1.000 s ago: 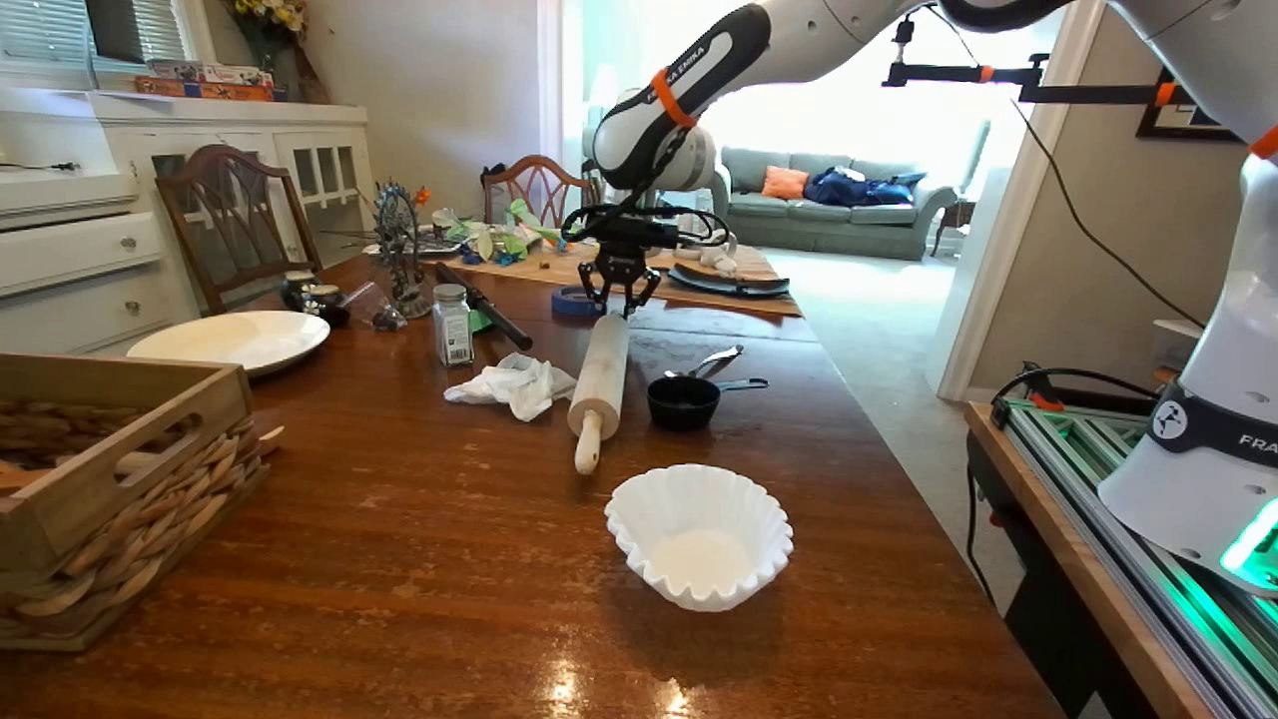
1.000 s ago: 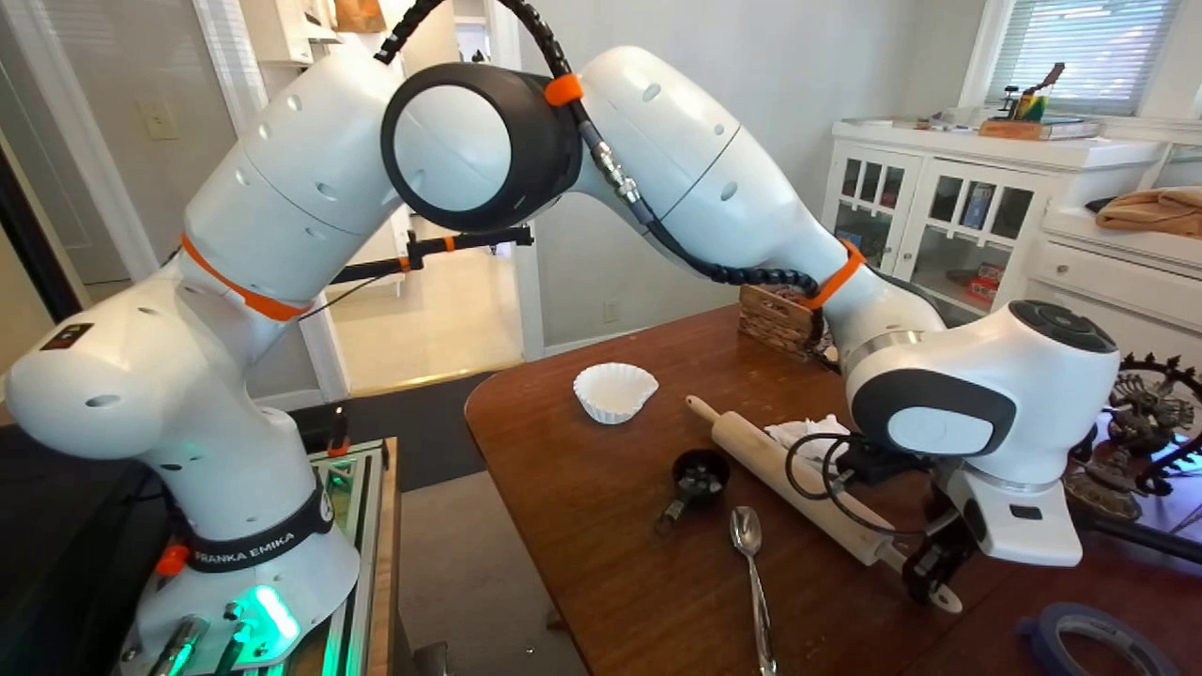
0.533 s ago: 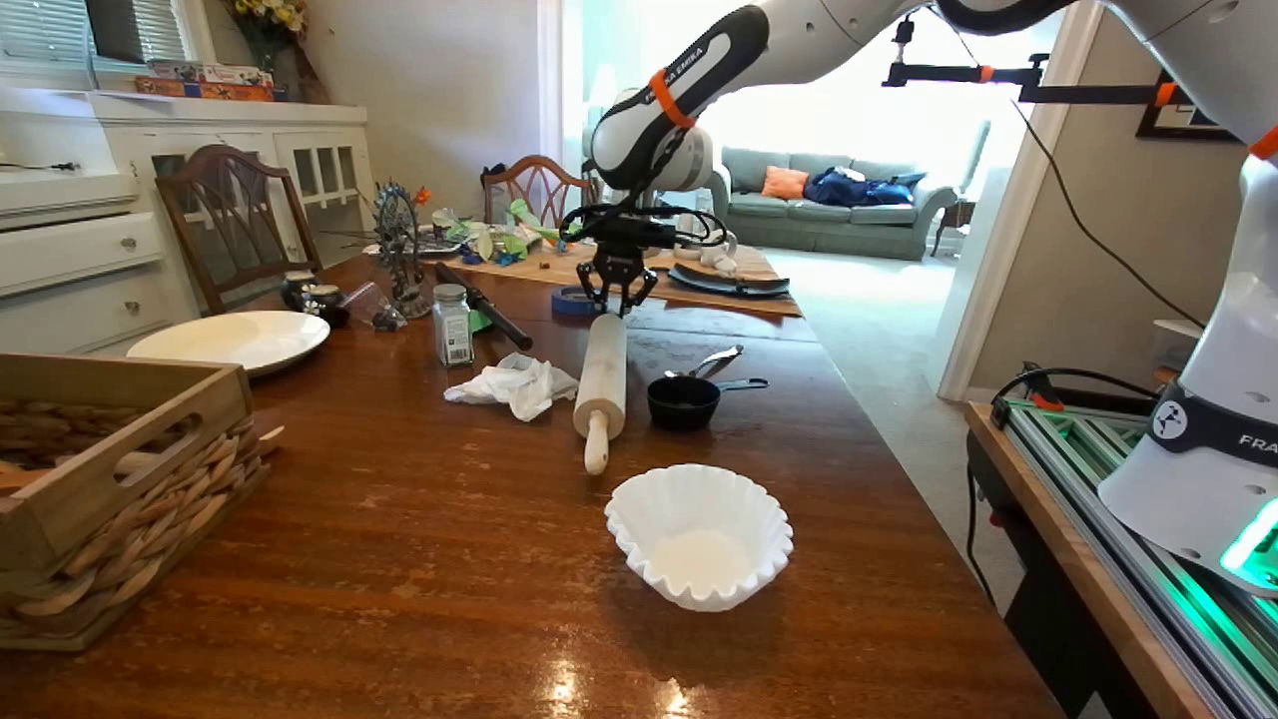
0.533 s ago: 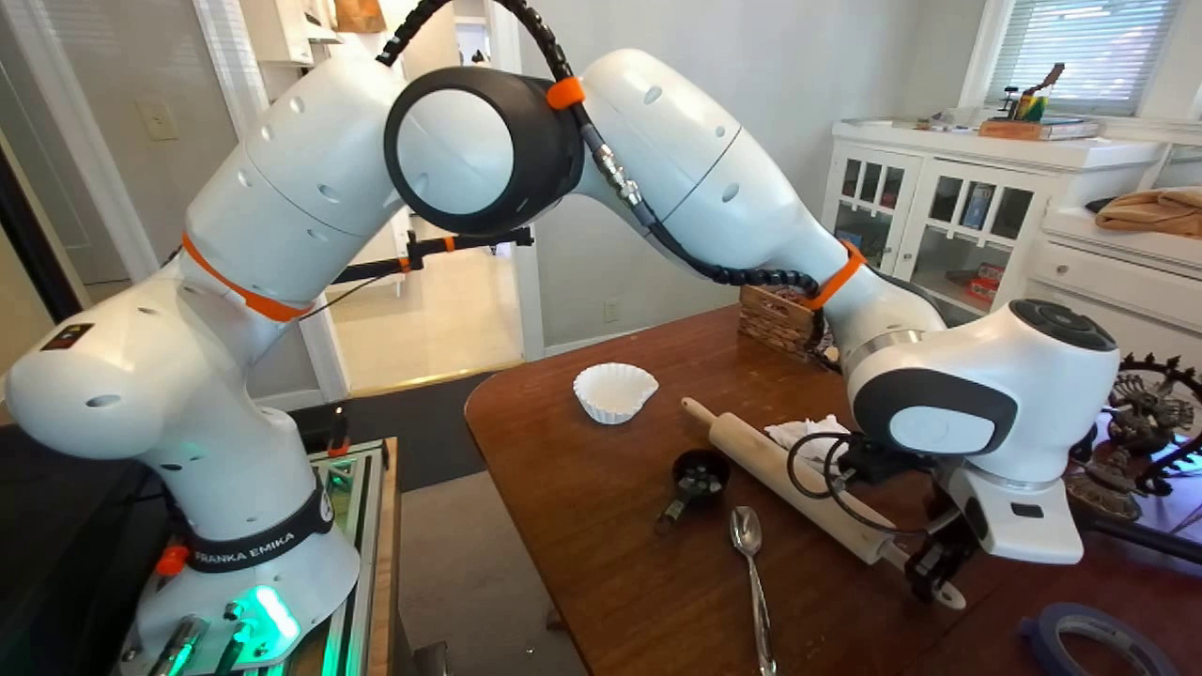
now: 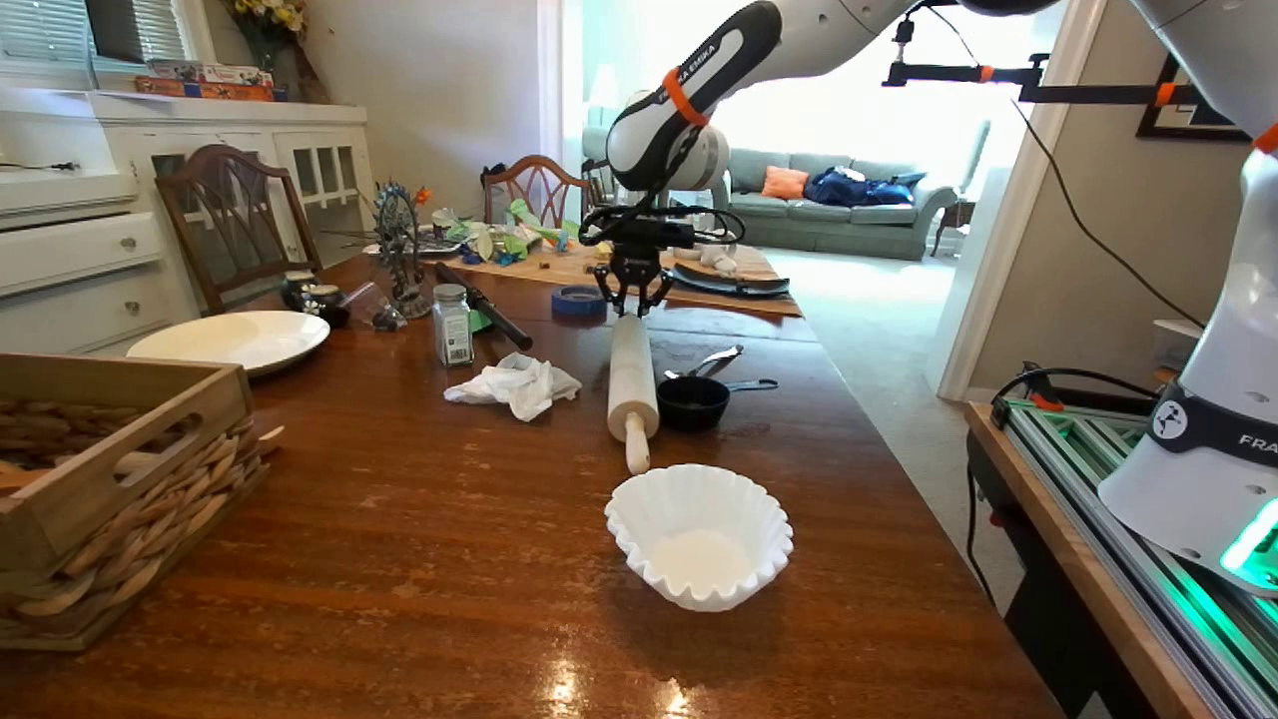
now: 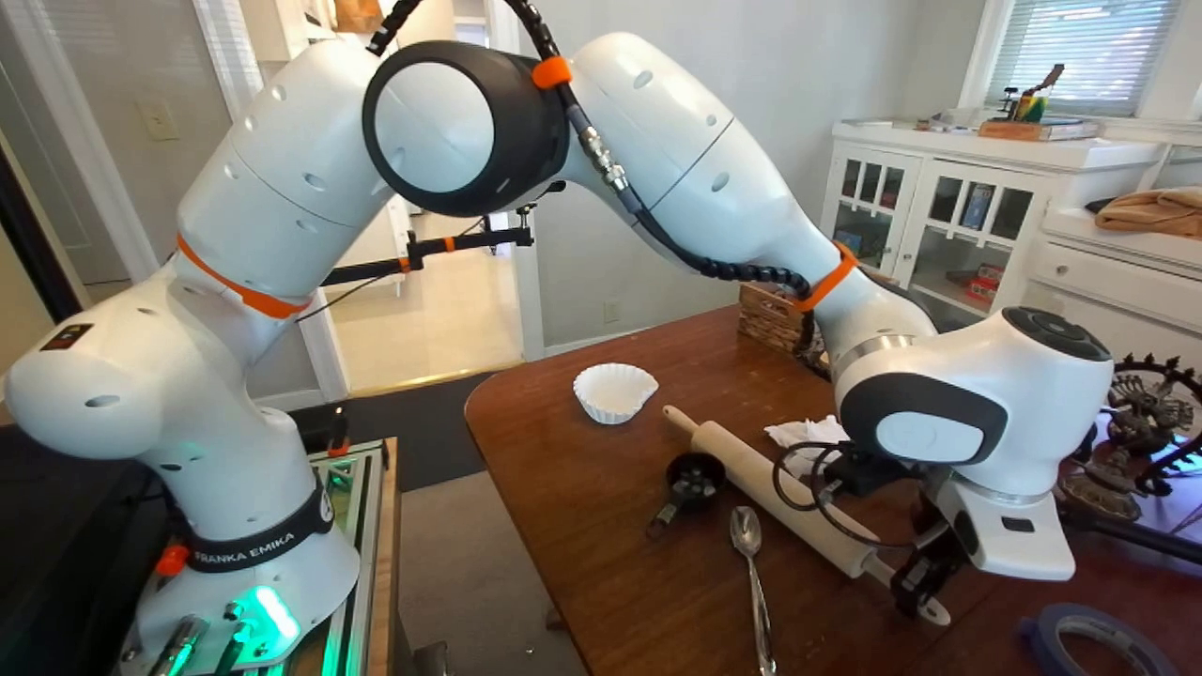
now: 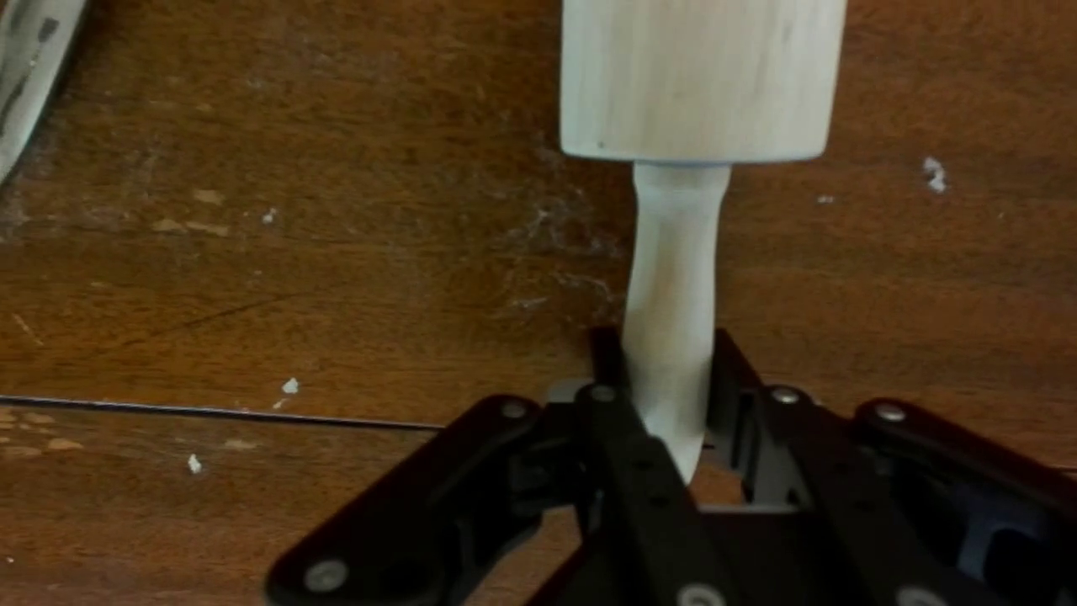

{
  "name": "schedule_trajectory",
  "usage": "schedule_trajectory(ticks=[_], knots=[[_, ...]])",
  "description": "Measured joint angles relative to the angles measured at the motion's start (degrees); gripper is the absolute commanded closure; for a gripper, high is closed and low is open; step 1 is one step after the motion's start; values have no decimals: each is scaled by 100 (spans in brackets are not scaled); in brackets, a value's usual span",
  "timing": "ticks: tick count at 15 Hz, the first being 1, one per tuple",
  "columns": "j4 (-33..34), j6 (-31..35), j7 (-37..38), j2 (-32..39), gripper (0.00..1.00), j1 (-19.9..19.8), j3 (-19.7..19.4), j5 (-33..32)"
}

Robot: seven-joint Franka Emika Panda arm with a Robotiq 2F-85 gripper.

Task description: Move the rolling pin back and forth on the table.

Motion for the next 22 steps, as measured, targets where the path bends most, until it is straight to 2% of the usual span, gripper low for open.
schedule_trajectory(ticks=[9, 22], knots=[[-853, 171, -454, -485, 93, -76, -93, -7], [-1966, 234, -939, -1108, 93, -425, -184, 81]])
